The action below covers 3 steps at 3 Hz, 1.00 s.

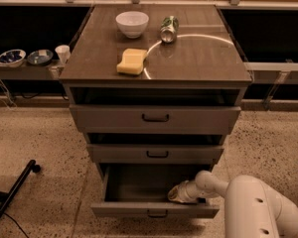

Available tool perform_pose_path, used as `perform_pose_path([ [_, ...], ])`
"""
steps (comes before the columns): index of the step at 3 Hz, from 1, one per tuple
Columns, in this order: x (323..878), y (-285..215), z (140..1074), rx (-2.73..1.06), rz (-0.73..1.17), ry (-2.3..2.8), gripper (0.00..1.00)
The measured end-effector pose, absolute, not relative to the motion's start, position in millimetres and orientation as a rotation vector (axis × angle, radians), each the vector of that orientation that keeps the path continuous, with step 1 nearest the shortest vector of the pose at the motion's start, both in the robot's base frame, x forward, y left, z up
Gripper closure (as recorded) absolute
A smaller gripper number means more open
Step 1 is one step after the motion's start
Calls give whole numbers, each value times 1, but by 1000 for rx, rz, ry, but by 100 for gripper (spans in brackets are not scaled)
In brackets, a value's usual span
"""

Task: Open bottom drawer

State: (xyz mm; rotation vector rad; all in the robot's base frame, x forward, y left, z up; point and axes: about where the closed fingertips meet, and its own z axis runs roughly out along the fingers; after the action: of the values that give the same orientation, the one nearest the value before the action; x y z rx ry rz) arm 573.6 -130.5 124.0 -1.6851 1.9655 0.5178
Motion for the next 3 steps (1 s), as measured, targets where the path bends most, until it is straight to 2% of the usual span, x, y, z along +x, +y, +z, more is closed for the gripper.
perform_pose_path([
  [3, 517, -126, 139, -1822, 697, 1870, 100],
])
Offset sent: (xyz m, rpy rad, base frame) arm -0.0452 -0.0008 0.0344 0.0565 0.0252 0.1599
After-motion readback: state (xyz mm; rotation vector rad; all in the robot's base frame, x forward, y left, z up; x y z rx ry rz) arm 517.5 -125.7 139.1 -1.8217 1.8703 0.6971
